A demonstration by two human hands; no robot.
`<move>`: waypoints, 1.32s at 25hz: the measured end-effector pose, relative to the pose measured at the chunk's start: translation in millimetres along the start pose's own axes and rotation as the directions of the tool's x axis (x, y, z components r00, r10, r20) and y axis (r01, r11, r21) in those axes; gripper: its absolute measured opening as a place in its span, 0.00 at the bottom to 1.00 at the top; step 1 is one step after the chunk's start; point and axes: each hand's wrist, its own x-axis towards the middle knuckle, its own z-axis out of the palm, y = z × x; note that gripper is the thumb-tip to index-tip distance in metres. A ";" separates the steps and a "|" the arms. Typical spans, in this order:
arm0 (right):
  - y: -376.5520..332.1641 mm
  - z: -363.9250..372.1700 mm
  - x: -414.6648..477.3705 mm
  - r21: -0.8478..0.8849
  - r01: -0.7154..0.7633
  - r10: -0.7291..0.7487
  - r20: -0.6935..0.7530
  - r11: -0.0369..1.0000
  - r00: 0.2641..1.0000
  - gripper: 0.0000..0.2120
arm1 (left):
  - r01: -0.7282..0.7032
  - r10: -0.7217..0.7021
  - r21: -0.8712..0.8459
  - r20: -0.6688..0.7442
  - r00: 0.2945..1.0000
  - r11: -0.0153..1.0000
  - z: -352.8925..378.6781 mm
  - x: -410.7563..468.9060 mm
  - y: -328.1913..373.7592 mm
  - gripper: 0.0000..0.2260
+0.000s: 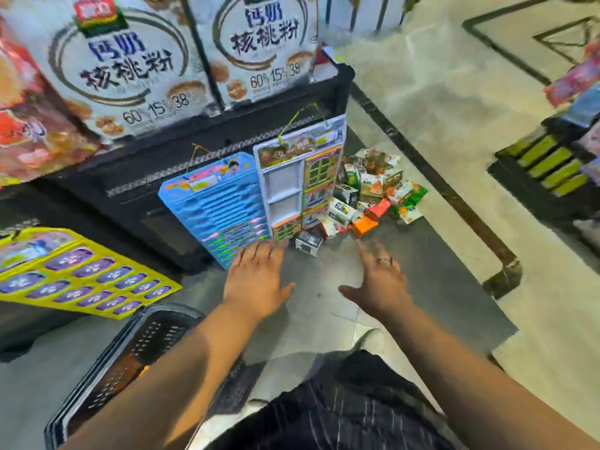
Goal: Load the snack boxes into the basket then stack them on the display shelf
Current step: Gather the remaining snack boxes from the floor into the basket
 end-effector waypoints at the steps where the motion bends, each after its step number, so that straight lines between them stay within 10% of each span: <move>1: 16.8 -8.9 7.7 0.010 -0.014 0.014 -0.003 1.000 1.000 0.48 | -0.019 0.019 0.004 -0.004 1.000 1.000 -0.7 15.6 17.5 0.36; 20: 170.8 -89.7 281.9 0.010 -0.023 0.020 0.185 1.000 0.982 0.48 | 0.219 -0.197 -0.057 0.263 0.945 0.974 85.8 300.4 131.9 0.36; 33: 217.7 88.1 549.0 0.108 -0.048 0.012 0.316 0.993 0.949 0.46 | 0.664 -0.498 -0.083 0.595 0.631 0.743 319.9 464.2 81.5 0.34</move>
